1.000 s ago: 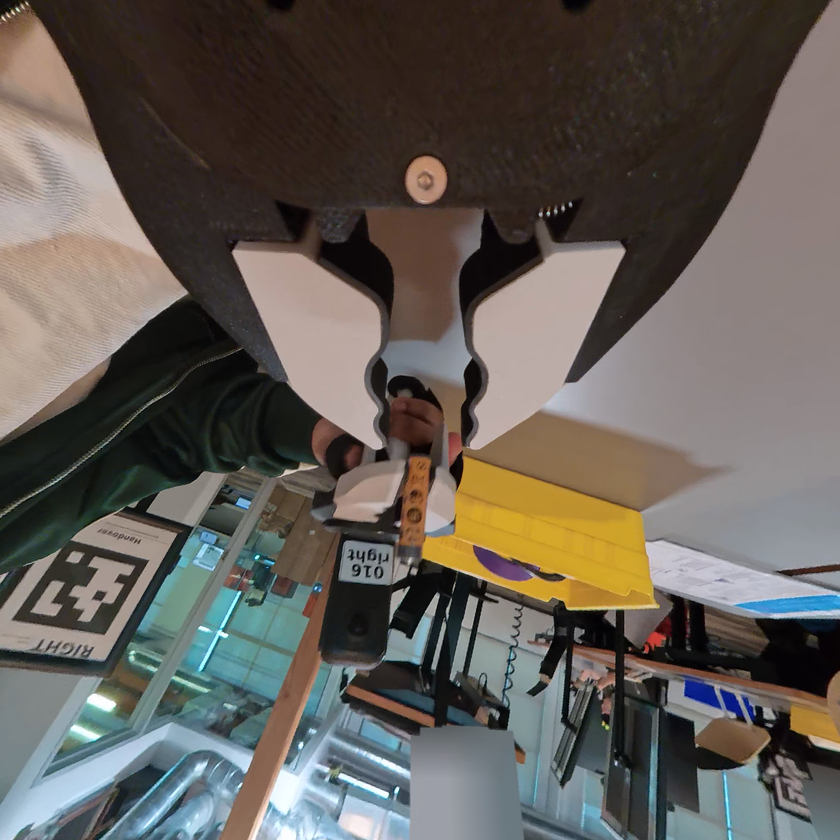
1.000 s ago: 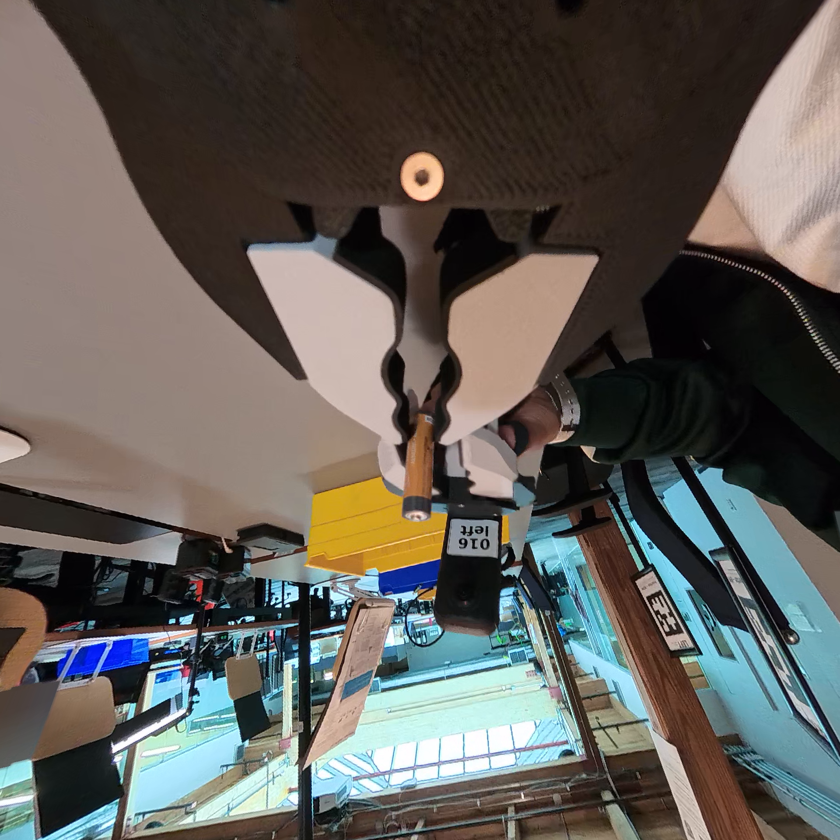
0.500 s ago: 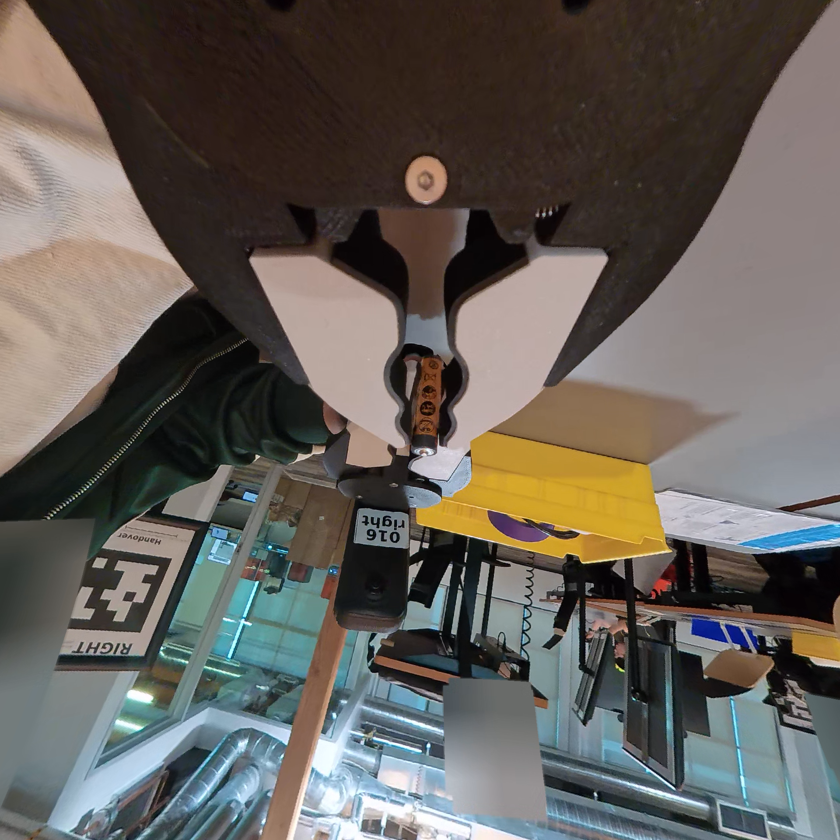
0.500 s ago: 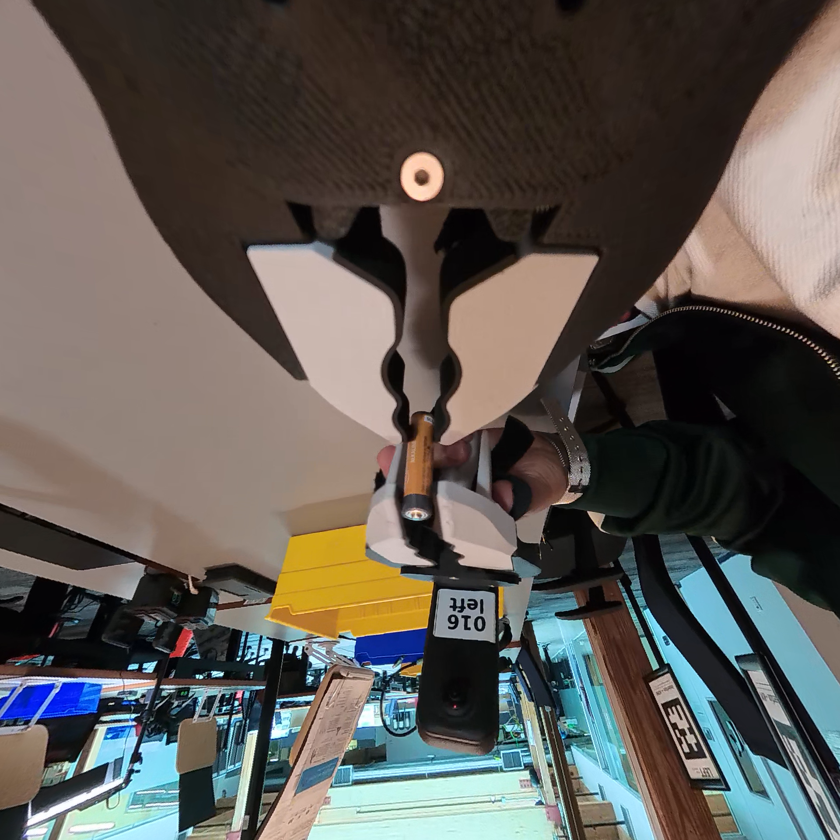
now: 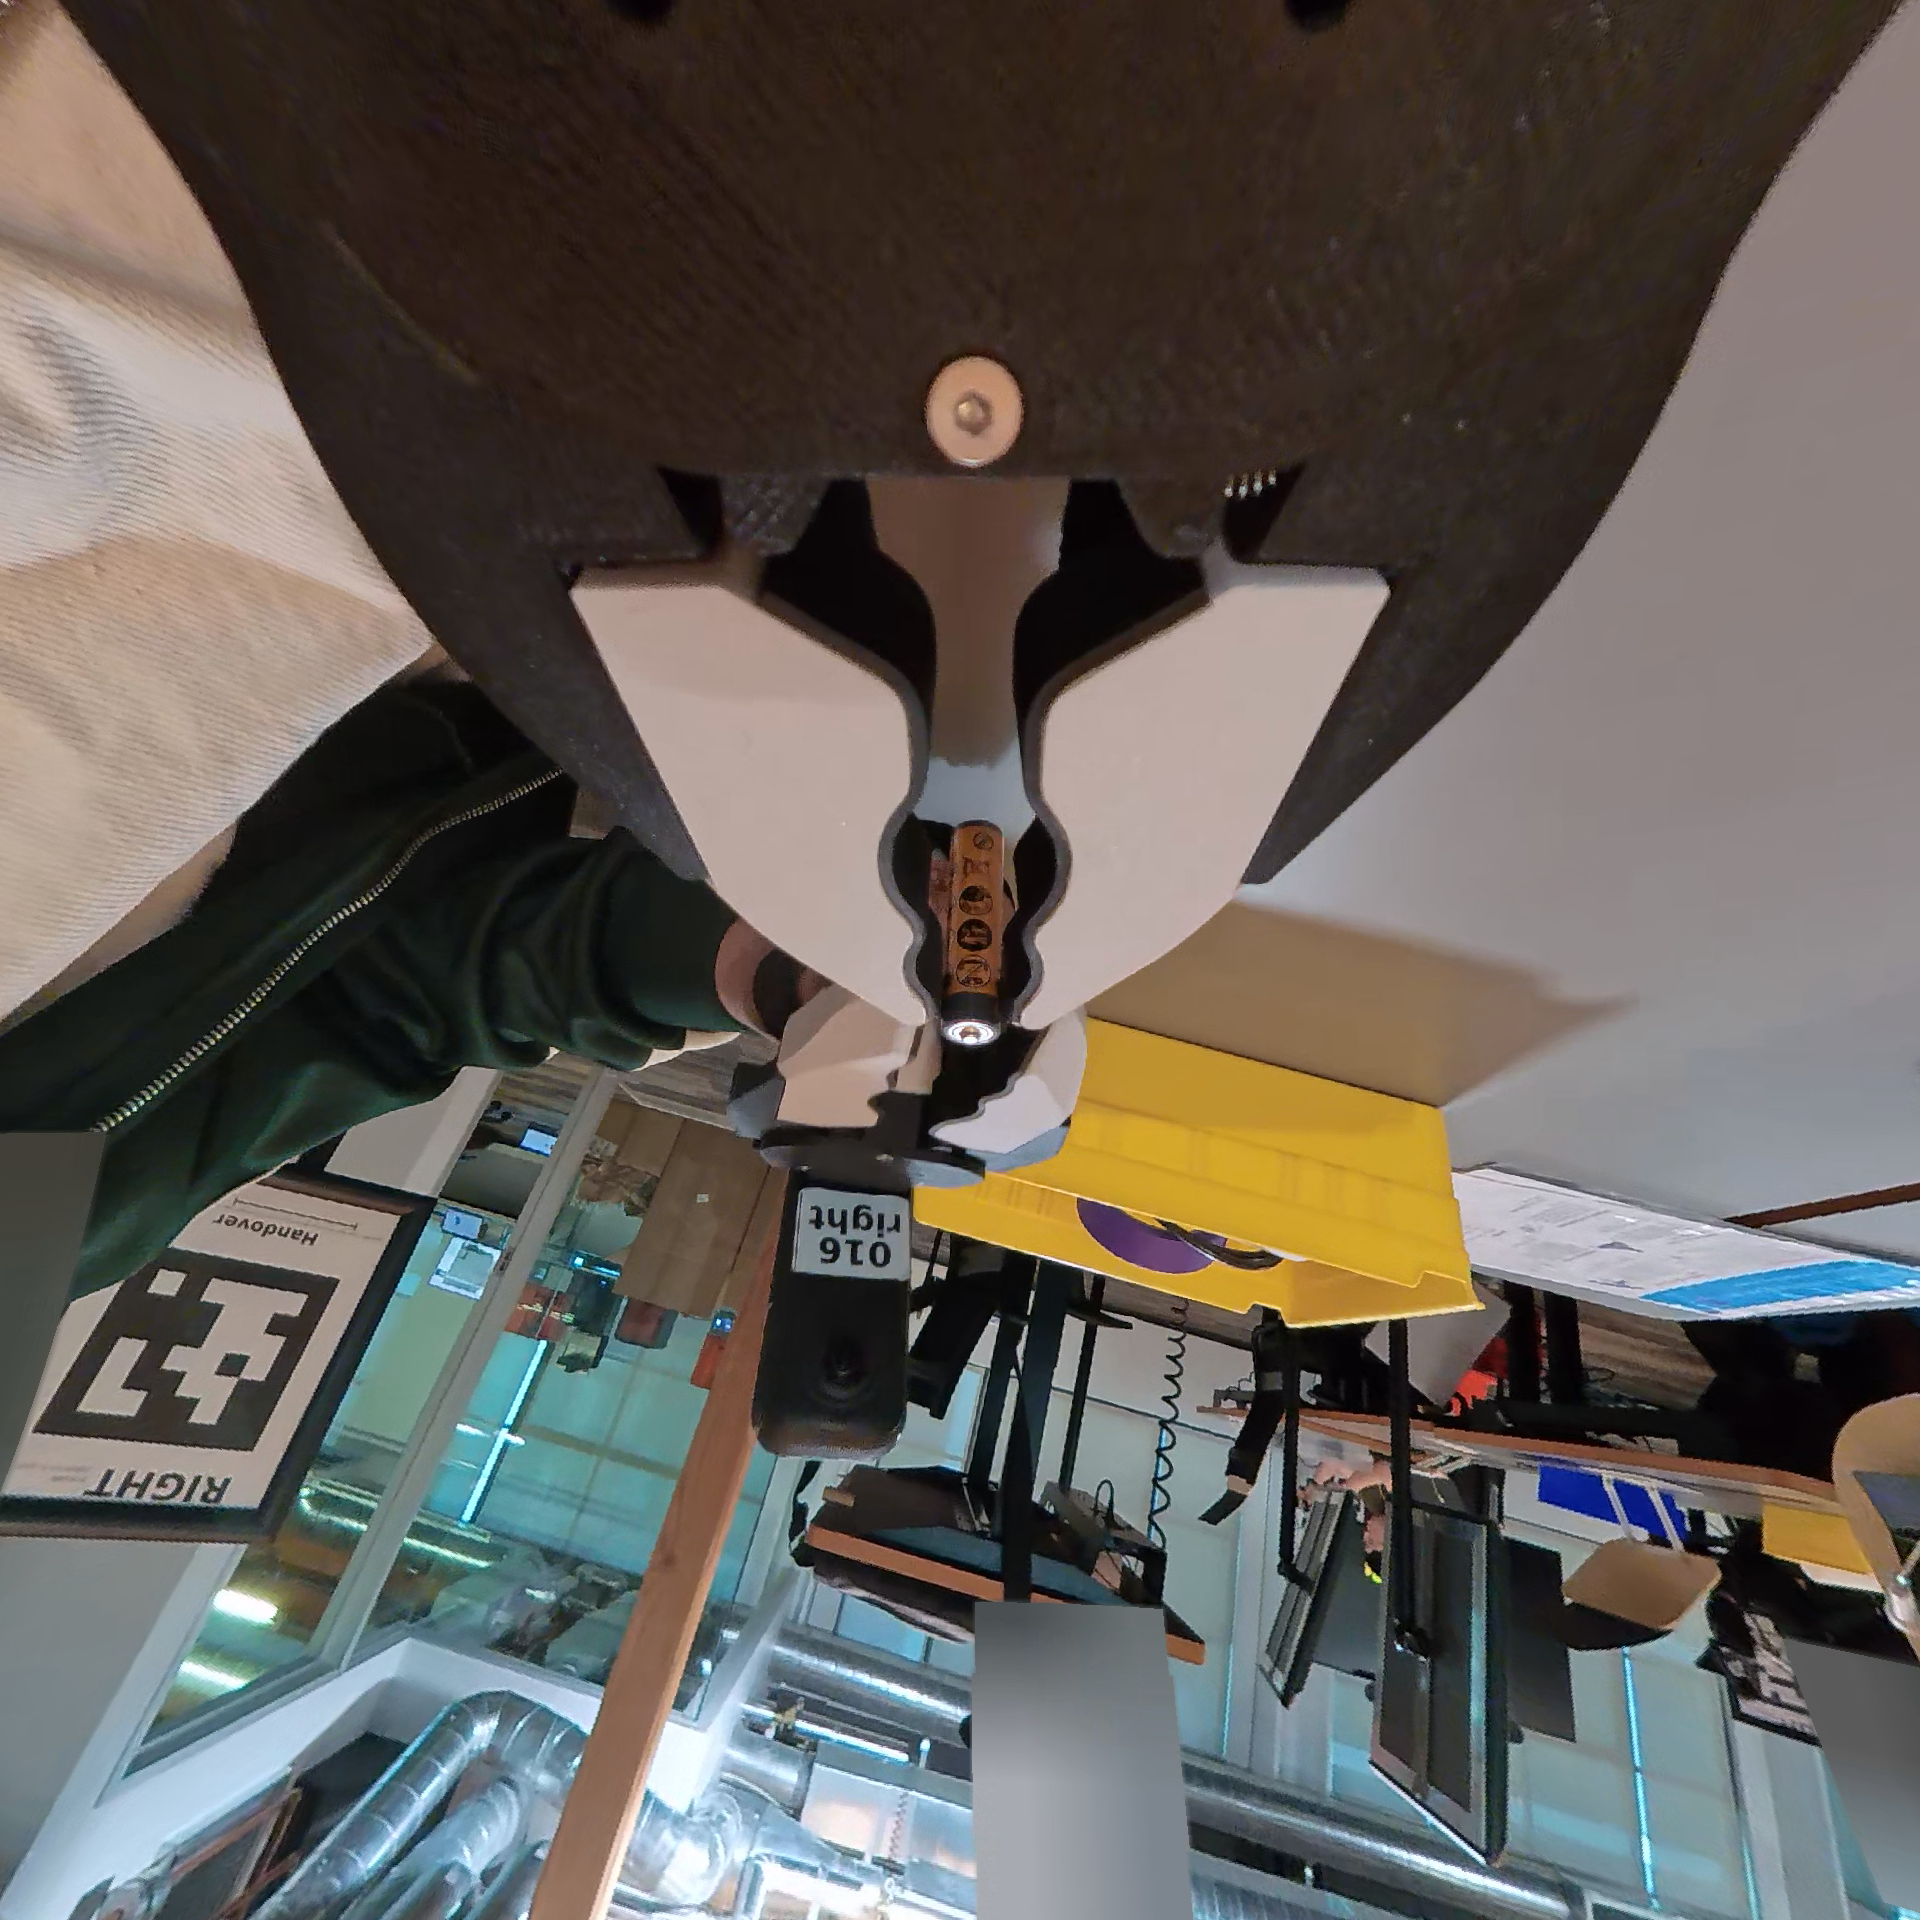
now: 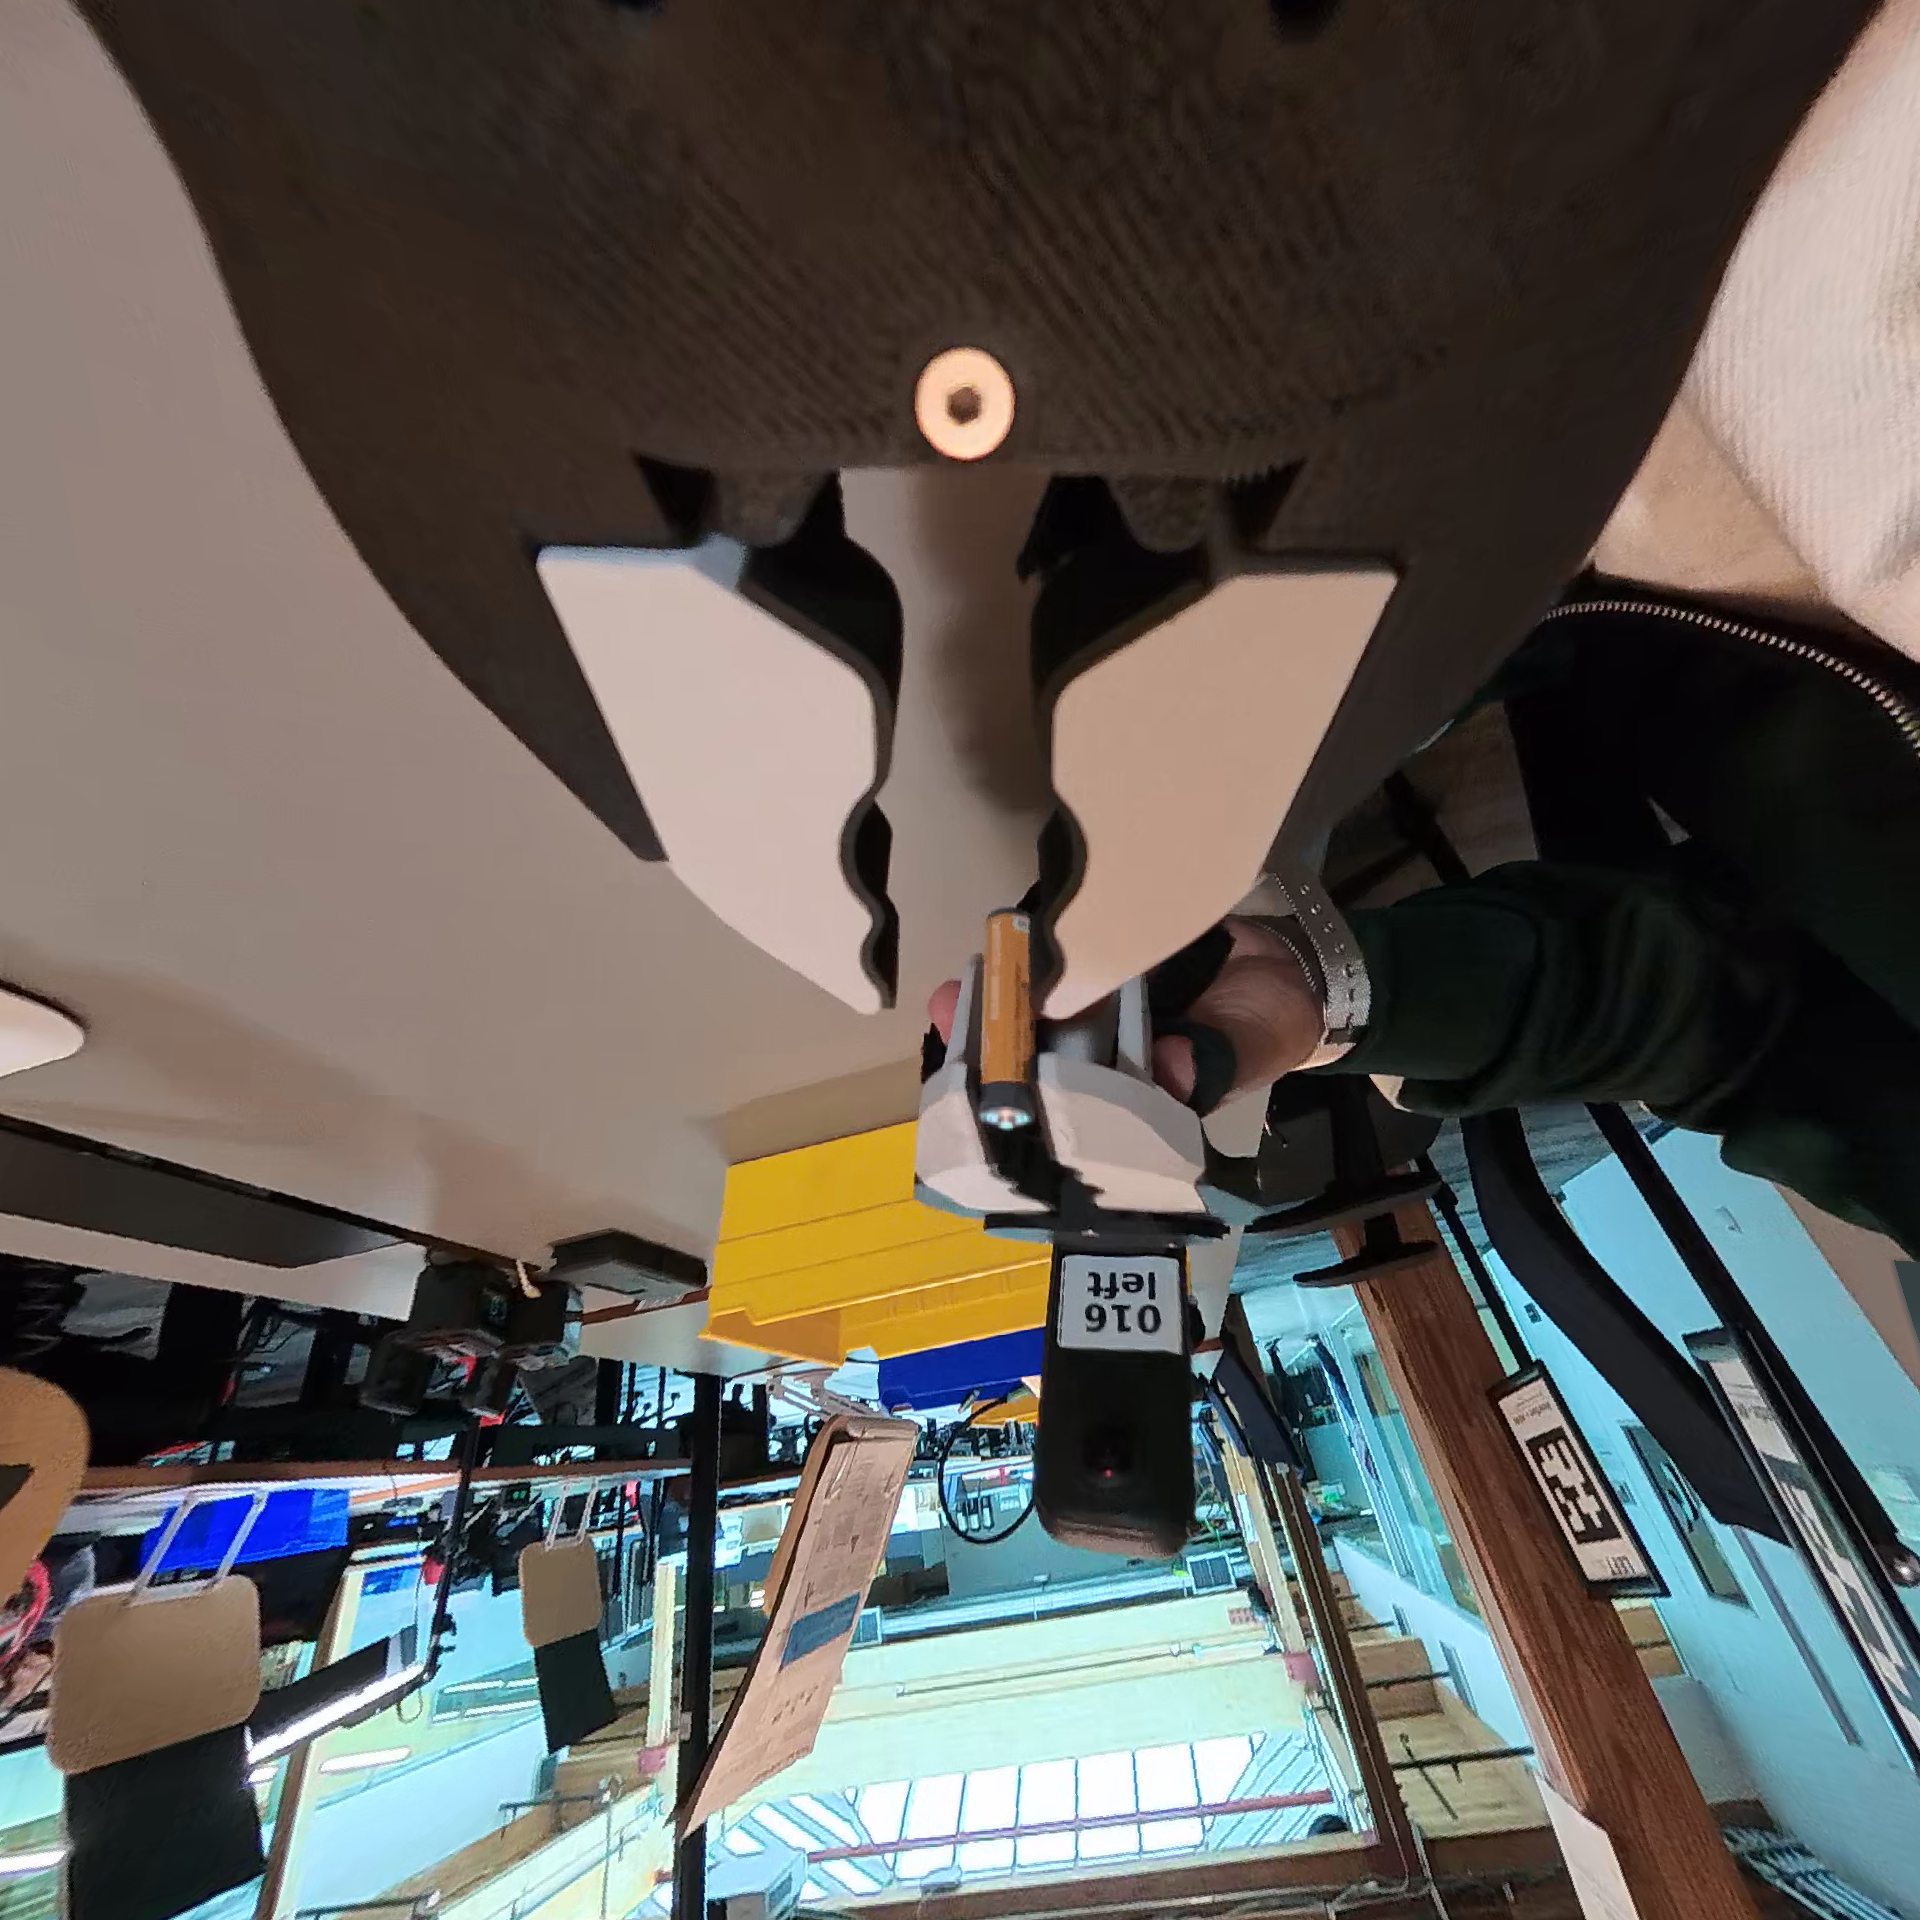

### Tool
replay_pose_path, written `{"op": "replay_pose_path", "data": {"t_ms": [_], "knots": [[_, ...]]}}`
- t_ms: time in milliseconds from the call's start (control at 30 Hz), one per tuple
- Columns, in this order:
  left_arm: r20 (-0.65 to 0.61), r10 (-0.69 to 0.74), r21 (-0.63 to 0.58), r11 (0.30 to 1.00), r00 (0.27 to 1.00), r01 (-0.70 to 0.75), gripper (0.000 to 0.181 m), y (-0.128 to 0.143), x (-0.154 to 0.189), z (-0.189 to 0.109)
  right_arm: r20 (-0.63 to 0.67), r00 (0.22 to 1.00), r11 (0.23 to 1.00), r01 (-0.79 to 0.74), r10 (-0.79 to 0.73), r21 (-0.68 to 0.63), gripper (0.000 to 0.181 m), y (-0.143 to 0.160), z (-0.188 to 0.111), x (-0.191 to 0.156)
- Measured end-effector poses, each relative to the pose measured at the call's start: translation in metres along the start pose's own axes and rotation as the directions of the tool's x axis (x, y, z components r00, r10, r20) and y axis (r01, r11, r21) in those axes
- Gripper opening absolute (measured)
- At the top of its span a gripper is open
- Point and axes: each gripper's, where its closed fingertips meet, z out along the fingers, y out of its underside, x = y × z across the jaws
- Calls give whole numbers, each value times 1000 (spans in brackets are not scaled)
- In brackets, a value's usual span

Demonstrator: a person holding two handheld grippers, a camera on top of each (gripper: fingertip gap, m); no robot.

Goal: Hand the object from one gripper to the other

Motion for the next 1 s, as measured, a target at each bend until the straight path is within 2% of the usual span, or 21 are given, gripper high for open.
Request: {"op": "replay_pose_path", "data": {"t_ms": [133,433,800,900,1000], "knots": [[2,20,-49,999,1000,-20,12,8,0,3,7,1000,999,16,-16,37,17,-7,-3,-2],[12,55,-95,994,998,-53,12,14,0,5,6,999,999,31,-31,30,12,-7,-4,-3],[15,19,-72,997,1000,-18,11,12,-3,3,9,1000,999,26,-27,34,11,-7,-5,-3],[11,-5,-67,998,1000,6,12,11,-4,2,10,997,995,82,-83,62,19,-13,-6,-6],[-41,-123,-61,991,992,120,12,12,-1,1,12,957,954,287,-289,82,42,-17,-8,-16]]}}
